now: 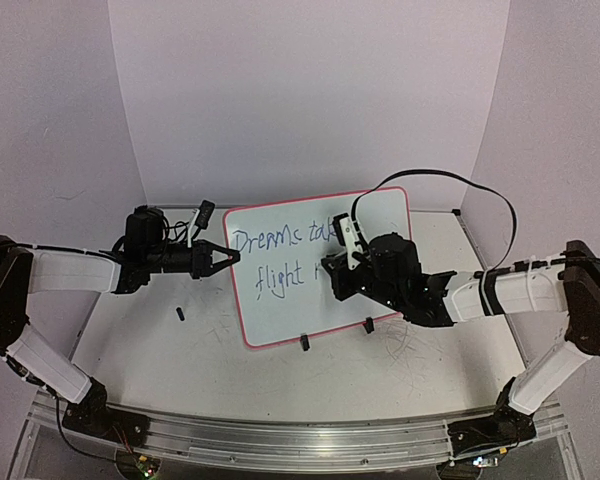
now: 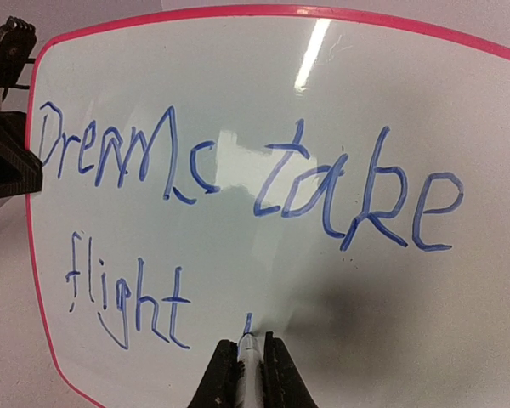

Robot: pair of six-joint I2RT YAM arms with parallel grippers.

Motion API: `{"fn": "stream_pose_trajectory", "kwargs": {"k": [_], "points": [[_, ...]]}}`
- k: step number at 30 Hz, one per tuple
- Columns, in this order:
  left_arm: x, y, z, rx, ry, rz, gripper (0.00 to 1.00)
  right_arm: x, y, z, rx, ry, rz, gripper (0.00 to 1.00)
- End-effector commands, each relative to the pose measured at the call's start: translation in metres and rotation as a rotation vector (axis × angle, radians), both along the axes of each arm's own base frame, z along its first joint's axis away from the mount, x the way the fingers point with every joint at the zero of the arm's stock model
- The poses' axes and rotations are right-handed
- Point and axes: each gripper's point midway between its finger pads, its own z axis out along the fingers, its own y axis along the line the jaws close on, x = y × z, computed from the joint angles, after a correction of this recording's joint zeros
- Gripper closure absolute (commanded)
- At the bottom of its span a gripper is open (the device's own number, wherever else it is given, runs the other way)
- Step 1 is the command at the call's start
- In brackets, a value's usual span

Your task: Write a sentence on the whiteboard

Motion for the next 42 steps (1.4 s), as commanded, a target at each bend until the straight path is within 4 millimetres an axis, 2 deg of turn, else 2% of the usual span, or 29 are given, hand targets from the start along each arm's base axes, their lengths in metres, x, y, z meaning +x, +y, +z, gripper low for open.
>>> {"fn": "stream_pose_trajectory", "kwargs": {"k": [1,7,27,31,38,42], "points": [[0.016,0.002,-0.006,0.067,-0.057,0.064,1.0,0.014,-0.007,0.023,0.045,-0.048,-0.073,1.0],[0.016,0.002,-0.006,0.067,-0.056,0.064,1.0,0.014,-0.014,0.021,0.048,-0.039,-0.095,1.0],[0.016,0.0,-0.006,0.066,-0.052,0.06,1.0,-0.003,-0.019,-0.023,-0.009,0.068,-0.055,1.0],[0.016,0.0,-0.007,0.067,-0.05,0.06,1.0,-0.002,-0.026,-0.012,-0.003,0.041,-0.081,1.0],[0.015,0.001,-0.006,0.068,-0.052,0.064,1.0,-0.004,-0.032,0.041,0.089,-0.057,-0.056,1.0],[0.015,0.001,-0.007,0.069,-0.053,0.064,1.0,-0.002,-0.011,0.03,0.086,-0.031,0.017,1.0]]}}
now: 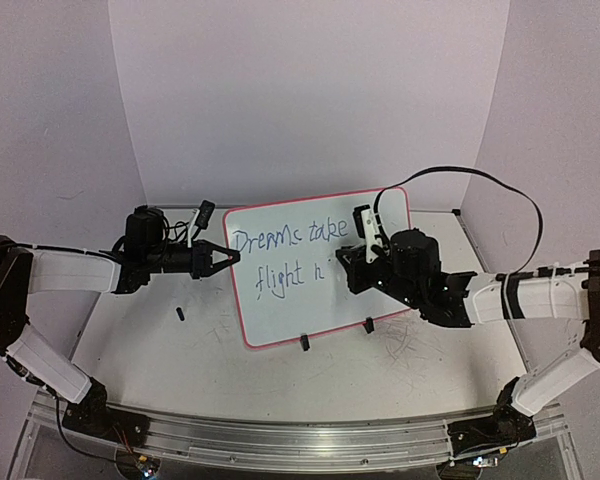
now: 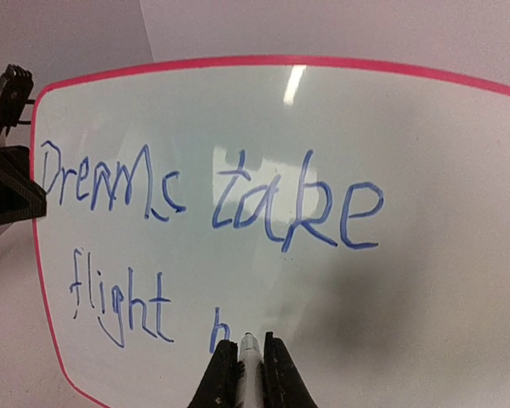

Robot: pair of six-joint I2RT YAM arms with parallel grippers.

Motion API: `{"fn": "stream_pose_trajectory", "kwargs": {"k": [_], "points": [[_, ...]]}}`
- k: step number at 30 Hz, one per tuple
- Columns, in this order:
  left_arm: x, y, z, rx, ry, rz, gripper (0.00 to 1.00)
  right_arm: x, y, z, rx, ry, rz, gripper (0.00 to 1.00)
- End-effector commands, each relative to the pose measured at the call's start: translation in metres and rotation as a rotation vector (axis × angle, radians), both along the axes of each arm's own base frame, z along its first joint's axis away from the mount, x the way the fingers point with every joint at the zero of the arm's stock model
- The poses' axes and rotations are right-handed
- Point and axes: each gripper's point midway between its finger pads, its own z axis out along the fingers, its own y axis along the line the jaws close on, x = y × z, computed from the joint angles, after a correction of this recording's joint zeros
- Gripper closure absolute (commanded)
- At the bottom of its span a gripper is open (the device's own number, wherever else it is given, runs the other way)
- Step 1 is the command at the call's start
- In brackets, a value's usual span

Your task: Write a sentence on the whiteboard

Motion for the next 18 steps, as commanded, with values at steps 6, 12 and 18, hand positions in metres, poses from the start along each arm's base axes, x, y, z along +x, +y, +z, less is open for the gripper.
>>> {"fn": "stream_pose_trajectory", "kwargs": {"k": [6,12,18], "points": [[0.015,0.001,-0.006,0.068,-0.055,0.065,1.0,0.01,0.017,0.009,0.023,-0.033,0.039,1.0],[0.016,0.001,-0.005,0.067,-0.057,0.062,1.0,0.014,0.013,0.006,0.022,-0.032,0.004,1.0],[0.016,0.0,-0.005,0.067,-0.056,0.062,1.0,0.018,0.012,0.004,0.015,-0.032,-0.015,1.0]]}}
